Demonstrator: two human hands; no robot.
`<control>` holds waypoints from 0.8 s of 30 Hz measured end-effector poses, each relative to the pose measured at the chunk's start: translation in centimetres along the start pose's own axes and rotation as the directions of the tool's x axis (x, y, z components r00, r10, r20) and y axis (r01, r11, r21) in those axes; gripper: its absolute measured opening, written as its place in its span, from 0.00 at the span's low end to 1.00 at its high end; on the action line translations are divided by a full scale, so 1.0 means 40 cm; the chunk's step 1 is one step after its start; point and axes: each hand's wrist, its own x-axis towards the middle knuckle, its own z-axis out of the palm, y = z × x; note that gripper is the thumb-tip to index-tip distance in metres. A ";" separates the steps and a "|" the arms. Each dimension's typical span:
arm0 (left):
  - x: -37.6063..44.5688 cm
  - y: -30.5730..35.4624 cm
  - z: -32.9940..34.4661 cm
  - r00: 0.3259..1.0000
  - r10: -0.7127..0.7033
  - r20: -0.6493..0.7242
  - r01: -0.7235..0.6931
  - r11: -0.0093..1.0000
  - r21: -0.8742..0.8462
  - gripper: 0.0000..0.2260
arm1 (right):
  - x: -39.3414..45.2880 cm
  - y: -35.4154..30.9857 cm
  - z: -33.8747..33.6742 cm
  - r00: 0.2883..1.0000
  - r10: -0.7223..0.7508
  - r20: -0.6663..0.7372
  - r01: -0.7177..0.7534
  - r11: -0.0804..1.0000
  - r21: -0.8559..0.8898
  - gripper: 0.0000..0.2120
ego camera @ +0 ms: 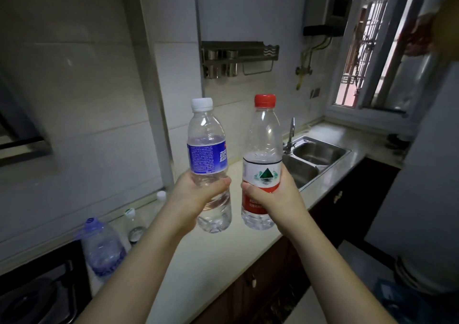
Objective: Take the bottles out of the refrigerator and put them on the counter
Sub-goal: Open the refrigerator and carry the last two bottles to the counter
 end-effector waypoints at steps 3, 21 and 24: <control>0.051 -0.051 0.022 1.000 -0.006 0.000 0.006 1.000 0.020 0.20 | 0.037 0.059 -0.019 0.999 0.036 -0.009 -0.036 0.999 -0.004 0.28; 0.388 -0.358 -0.030 0.992 -0.120 -0.033 0.123 0.982 0.144 0.21 | 0.330 0.407 0.086 0.976 0.203 0.073 -0.197 0.977 -0.076 0.32; 0.418 -0.412 -0.039 0.993 -0.107 -0.057 0.116 0.977 0.181 0.16 | 0.365 0.450 0.093 0.969 0.220 0.112 -0.213 0.974 -0.072 0.33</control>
